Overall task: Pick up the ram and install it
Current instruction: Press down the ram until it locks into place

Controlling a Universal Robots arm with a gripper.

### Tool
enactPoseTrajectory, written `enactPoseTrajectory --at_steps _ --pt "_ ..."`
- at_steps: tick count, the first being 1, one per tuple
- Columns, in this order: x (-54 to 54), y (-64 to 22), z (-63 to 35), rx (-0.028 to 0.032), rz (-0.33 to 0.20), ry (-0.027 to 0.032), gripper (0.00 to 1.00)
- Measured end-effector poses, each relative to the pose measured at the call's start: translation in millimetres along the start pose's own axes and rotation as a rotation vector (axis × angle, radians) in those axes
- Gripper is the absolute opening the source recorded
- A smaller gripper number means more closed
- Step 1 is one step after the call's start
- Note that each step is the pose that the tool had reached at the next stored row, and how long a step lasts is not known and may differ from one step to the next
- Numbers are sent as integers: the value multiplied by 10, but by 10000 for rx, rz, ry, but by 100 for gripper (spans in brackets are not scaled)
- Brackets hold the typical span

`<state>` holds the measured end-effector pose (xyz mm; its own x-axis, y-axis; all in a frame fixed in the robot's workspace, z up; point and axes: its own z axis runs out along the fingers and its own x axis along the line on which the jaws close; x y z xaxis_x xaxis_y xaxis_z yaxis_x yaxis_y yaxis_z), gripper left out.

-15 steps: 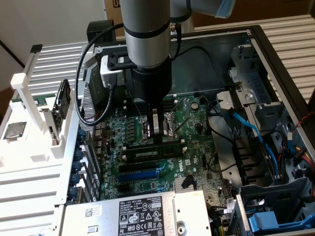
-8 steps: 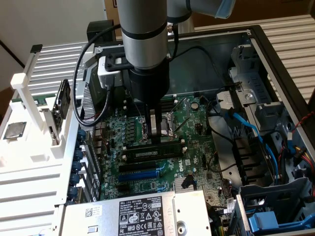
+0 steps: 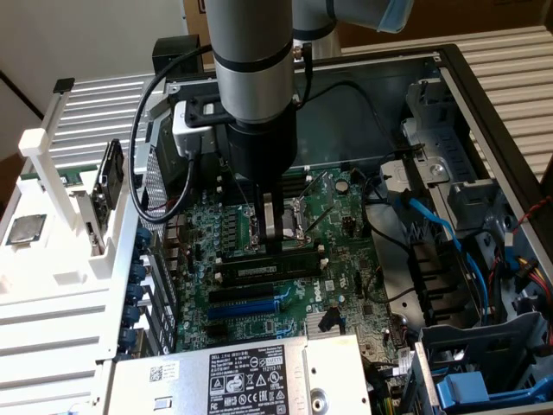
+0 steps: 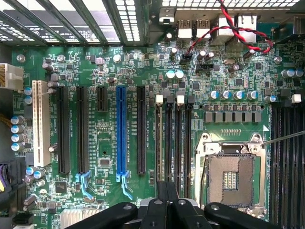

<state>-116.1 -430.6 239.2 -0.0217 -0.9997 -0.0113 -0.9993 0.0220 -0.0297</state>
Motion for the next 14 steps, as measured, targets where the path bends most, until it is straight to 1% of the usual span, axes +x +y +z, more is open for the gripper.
enactPoseTrajectory --at_steps 9,14 --pt "-12 -1 56 0 0 -1 10" --pt "-13 -1 63 -1 0 4 10"
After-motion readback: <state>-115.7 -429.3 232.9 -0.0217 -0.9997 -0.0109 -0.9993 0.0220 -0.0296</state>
